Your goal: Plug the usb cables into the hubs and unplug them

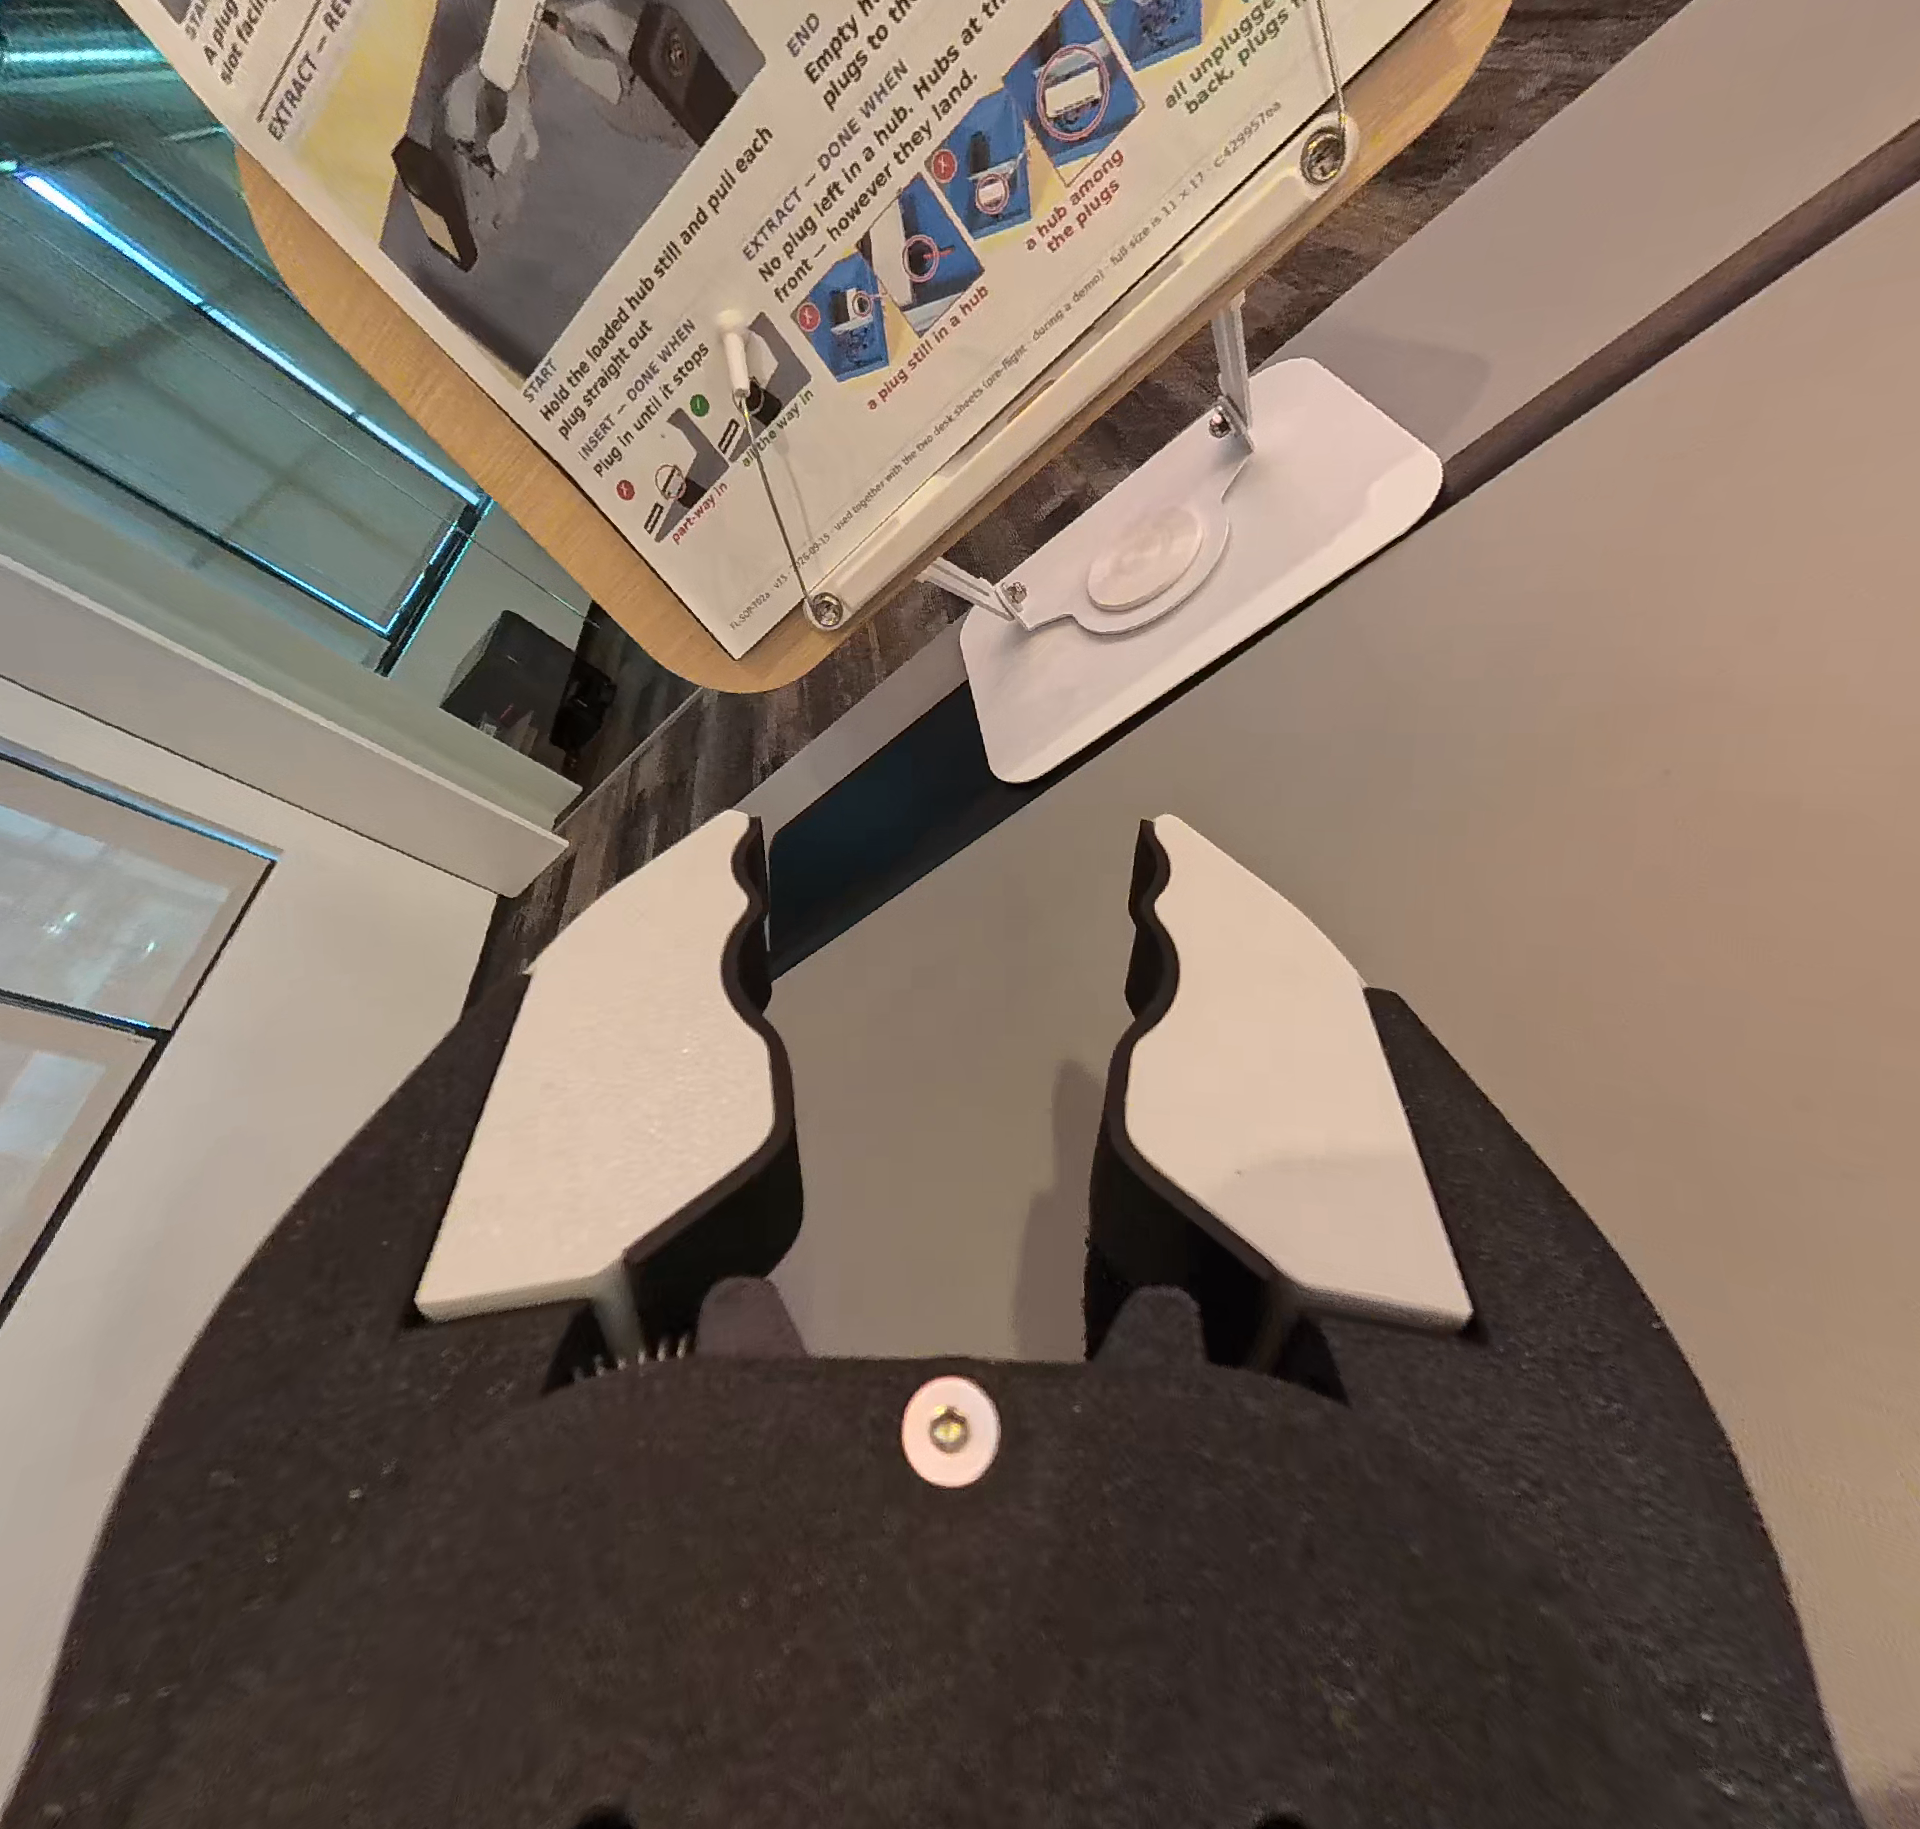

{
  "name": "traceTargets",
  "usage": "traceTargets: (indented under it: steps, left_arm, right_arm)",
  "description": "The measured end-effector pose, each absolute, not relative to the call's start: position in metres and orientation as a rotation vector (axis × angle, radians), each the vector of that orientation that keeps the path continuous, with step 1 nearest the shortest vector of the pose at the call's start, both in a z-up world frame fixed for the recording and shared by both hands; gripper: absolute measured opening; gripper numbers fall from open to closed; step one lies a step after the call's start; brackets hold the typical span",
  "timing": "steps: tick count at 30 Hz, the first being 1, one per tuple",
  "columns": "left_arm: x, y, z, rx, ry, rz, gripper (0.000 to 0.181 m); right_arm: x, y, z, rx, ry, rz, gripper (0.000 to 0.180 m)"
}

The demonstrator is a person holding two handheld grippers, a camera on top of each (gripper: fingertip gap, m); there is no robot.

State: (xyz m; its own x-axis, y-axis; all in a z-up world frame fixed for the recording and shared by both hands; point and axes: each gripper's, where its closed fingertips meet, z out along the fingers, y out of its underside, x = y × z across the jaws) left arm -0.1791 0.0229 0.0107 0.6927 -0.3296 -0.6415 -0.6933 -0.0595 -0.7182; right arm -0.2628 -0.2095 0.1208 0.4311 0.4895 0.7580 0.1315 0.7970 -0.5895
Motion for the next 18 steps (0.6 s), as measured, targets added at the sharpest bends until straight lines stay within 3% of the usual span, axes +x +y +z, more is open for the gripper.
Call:
traceTargets:
  steps: [11,18]
  left_arm:
    - [-0.176,0.023,0.005,-1.653,0.864,0.406,0.068]
    - [-0.175,0.024,0.004,-1.676,0.855,0.327,0.069]
  right_arm:
    - [-0.265,-0.194,0.110,-0.706,-1.134,0.222,0.107]
    - [-0.252,-0.226,0.146,-0.608,-1.094,0.228,0.105]
